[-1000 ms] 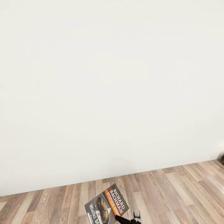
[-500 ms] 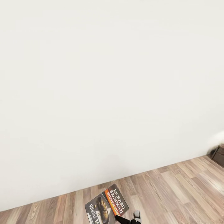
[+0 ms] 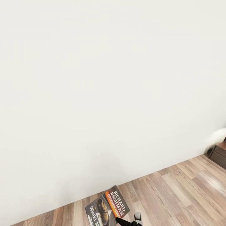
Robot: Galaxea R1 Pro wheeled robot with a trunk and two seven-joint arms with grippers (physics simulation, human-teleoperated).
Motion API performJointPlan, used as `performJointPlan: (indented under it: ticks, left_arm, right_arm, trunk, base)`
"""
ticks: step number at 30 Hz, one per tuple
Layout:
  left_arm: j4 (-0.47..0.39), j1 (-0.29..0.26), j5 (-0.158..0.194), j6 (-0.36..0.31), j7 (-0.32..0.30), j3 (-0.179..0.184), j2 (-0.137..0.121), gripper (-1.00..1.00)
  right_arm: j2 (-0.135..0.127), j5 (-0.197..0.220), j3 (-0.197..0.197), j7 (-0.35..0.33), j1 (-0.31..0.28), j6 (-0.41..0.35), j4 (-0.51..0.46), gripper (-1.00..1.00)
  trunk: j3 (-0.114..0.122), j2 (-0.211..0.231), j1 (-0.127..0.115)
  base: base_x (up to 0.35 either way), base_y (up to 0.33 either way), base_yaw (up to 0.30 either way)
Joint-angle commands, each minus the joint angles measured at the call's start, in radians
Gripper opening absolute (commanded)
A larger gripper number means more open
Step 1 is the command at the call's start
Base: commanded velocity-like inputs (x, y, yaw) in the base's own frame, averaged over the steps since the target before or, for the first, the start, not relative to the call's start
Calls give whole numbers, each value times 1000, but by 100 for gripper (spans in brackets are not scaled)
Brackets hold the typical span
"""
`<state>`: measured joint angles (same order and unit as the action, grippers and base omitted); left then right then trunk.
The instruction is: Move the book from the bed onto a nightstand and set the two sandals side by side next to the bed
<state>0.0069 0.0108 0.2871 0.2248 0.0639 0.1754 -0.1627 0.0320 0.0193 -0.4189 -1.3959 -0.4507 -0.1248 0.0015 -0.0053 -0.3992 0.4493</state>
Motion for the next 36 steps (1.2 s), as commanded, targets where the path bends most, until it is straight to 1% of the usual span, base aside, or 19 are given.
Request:
performJointPlan:
  ticks: [1, 7, 13, 36]
  left_arm:
    - [1, 0, 7, 4, 2, 9, 0, 100]
    - [1, 0, 6, 4, 2, 9, 0, 100]
    - [1, 0, 6, 5, 2, 9, 0, 100]
    - [1, 0, 6, 5, 2, 9, 0, 100]
  right_arm:
    - [0, 2, -4, -3, 0, -10, 0, -100]
    - [0, 2, -4, -3, 0, -10, 0, -100]
    - [0, 2, -4, -3, 0, -10, 0, -100]
    - [-1, 2, -6, -2, 0, -10, 0, -100]
  trunk:
    - [-1, -1, 1]
    - [-1, -1, 1]
    - [-1, -1, 1]
    - [-1, -1, 1]
  base:
    - [191, 174, -71]
    - [179, 146, -169]
    - [119, 51, -141]
    - [16, 5, -19]
